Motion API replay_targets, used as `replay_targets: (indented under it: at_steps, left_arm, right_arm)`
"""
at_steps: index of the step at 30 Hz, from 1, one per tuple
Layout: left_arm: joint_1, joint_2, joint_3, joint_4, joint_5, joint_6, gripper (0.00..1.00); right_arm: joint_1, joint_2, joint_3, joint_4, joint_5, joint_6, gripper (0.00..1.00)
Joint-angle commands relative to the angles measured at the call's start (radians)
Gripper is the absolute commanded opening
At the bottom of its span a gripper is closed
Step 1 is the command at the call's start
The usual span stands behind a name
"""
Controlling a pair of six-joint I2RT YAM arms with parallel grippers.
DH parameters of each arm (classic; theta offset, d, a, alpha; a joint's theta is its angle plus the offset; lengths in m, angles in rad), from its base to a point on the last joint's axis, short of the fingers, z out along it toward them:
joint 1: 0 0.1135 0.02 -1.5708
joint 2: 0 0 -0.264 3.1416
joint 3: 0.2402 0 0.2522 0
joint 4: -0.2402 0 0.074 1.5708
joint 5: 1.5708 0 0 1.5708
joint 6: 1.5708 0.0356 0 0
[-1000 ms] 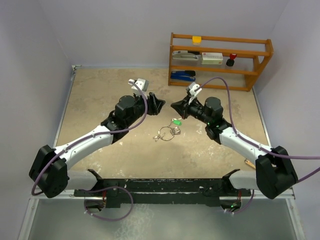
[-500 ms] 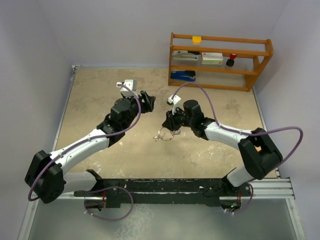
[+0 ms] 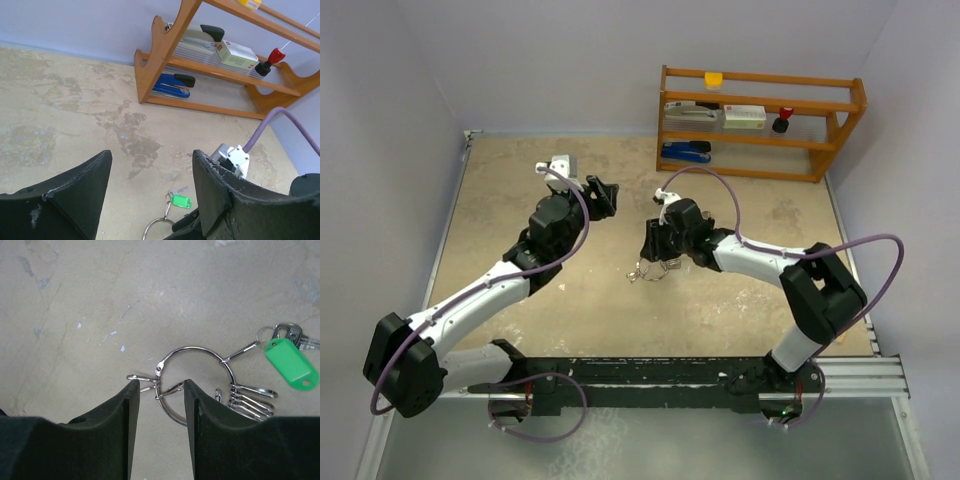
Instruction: Put the keys on the keyring
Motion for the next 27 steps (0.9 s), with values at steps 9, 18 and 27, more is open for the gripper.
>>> replay_targets:
  at_steps: [9,18,27]
  left_arm:
    - [0.033,-0.053,-0.020,0.001,0.018,0.006,0.63]
    - [0.045,-0.063,-0.032,0.000,0.029,0.010,0.63]
    - [0.057,-0.065,-0.033,-0.004,0.046,0.008,0.63]
  right_arm:
    - [0.053,0.074,0.044,-0.056,0.026,0.232,0.45]
    - [0.067,0.074,0.010,-0.051,0.084,0.273,0.44]
    - [0.084,0.036,0.033,-0.108,0.263,0.136,0.42]
